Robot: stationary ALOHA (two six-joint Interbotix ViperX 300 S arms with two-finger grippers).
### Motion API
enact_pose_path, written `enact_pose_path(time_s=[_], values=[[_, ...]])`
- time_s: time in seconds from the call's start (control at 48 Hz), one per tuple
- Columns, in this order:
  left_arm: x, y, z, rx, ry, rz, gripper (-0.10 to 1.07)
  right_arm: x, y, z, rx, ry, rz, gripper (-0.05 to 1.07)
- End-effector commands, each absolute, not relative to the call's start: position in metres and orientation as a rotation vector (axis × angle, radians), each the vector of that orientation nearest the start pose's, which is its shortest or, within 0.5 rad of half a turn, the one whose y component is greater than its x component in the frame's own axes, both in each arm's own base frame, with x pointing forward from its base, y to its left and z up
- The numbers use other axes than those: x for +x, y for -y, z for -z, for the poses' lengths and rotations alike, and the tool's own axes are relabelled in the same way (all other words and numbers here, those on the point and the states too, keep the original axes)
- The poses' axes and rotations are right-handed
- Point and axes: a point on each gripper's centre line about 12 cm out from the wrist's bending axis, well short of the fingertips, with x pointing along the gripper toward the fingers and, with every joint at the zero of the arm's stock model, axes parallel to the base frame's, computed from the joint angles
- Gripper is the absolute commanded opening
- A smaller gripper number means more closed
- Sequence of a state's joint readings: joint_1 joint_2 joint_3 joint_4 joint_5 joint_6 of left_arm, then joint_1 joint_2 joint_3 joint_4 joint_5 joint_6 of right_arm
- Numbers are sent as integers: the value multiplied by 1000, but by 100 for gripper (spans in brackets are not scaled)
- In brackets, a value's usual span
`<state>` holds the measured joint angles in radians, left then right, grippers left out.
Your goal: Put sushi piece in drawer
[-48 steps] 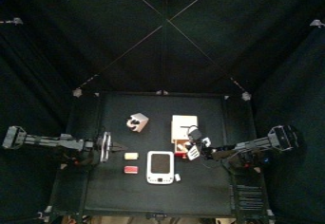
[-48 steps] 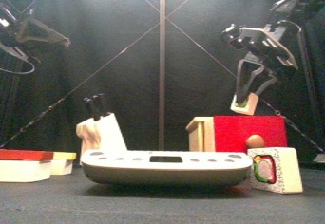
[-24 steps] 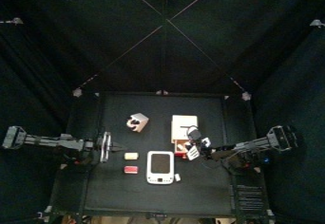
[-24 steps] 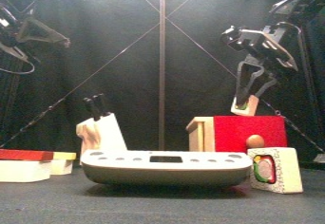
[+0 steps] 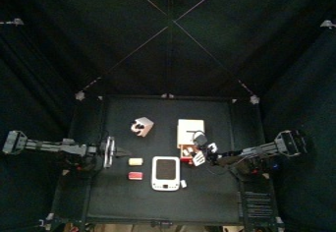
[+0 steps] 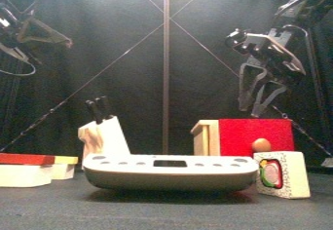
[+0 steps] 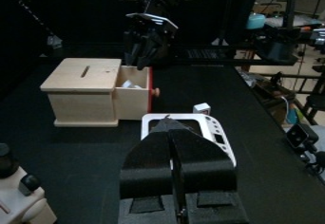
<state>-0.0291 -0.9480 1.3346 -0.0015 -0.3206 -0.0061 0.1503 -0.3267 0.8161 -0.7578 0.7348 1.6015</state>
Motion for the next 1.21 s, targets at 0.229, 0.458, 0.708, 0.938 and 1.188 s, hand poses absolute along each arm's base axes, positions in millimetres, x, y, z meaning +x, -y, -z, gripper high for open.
enact_pose_path(time_s=[0.229,0.458,0.708,0.938,1.188], values=[[191,6,-243,-6,-28,31,-3,286,-1,-188,527,-806,726,84],[191,6,-241,-10,-34,31,-3,301,-5,-206,512,-752,693,84],[190,5,-238,-37,-40,21,-3,301,-5,-207,497,-745,690,84],[190,5,-237,-39,-44,20,-3,302,-3,-210,484,-736,699,84],[189,5,-236,-39,-45,20,-3,306,-4,-210,489,-737,700,84]])
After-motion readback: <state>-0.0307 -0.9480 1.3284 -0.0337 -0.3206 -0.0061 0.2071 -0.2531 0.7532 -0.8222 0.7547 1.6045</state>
